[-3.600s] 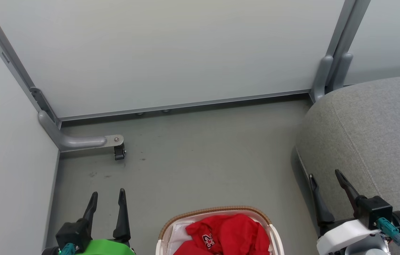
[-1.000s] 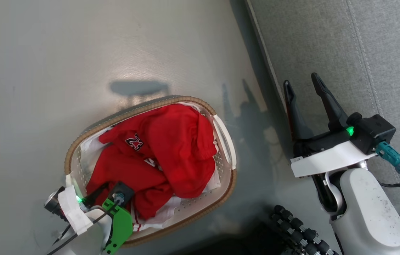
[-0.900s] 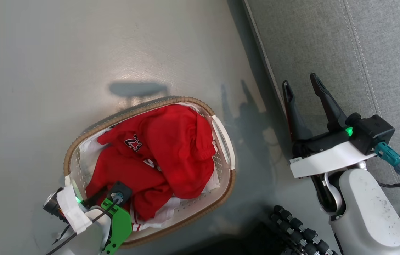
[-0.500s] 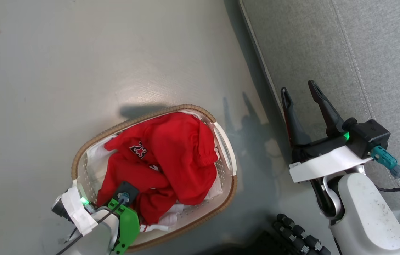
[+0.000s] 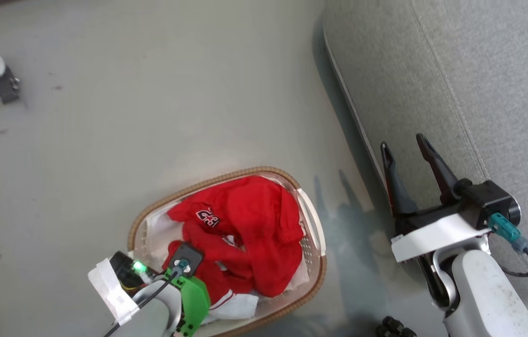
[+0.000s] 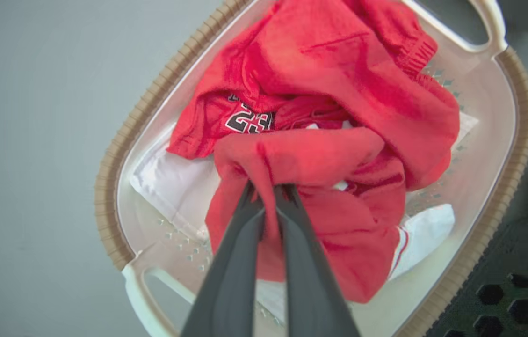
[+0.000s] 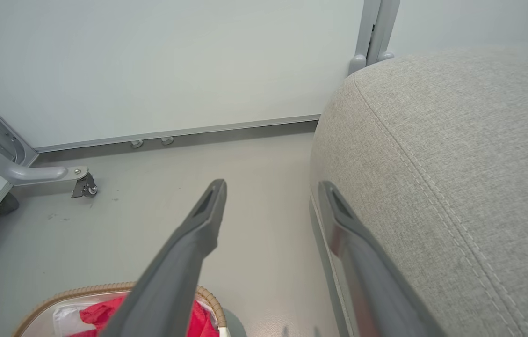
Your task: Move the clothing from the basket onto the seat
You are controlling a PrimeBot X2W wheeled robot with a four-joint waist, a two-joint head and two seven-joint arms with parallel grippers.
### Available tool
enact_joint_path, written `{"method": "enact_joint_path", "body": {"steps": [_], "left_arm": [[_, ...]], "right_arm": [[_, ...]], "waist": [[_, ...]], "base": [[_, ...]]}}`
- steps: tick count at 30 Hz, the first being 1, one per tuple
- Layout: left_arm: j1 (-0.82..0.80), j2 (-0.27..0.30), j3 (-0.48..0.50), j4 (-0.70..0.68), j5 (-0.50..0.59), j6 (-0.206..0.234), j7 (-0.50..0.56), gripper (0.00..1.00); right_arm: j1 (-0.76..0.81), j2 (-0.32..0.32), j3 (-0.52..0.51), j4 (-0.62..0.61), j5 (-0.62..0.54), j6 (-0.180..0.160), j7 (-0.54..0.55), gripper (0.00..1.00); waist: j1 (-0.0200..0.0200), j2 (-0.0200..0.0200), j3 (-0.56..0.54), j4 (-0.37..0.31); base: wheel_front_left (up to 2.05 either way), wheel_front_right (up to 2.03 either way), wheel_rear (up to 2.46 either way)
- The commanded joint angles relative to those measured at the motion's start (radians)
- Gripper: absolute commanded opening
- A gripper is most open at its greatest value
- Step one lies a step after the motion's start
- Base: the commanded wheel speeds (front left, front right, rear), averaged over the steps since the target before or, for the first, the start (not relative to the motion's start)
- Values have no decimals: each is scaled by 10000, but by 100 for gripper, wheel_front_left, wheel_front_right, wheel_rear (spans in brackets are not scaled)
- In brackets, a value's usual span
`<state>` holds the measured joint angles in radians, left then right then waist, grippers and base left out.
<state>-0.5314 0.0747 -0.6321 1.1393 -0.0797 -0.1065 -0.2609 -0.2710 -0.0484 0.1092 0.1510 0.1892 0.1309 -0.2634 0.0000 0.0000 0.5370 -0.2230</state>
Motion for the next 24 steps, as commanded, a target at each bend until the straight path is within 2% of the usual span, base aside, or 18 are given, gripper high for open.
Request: {"method": "enact_joint_path", "body": {"steps": [1, 8, 15, 24], "left_arm": [[200, -6, 16, -288, -144, -53, -52, 0], [769, 367, 171, -2187, -427, -146, -50, 0], [999, 869, 440, -4012, -531, -143, -50, 0], [9, 1623, 214, -5359, -647, -242, 77, 0]], "right_arm": [[220, -36, -68, 57, -124, -3, -21, 100], [711, -39, -179, 204, -440, -3, -21, 100], [1142, -38, -178, 294, -736, -3, -21, 100], [1556, -38, -151, 340, -955, -3, -21, 100]], "waist": [[0, 0, -866, 559], [0, 0, -2054, 1009], [0, 0, -3083, 1177], [0, 0, -3996, 1176]], "base": [[0, 0, 0], [0, 0, 0], [0, 0, 0], [0, 0, 0]]}}
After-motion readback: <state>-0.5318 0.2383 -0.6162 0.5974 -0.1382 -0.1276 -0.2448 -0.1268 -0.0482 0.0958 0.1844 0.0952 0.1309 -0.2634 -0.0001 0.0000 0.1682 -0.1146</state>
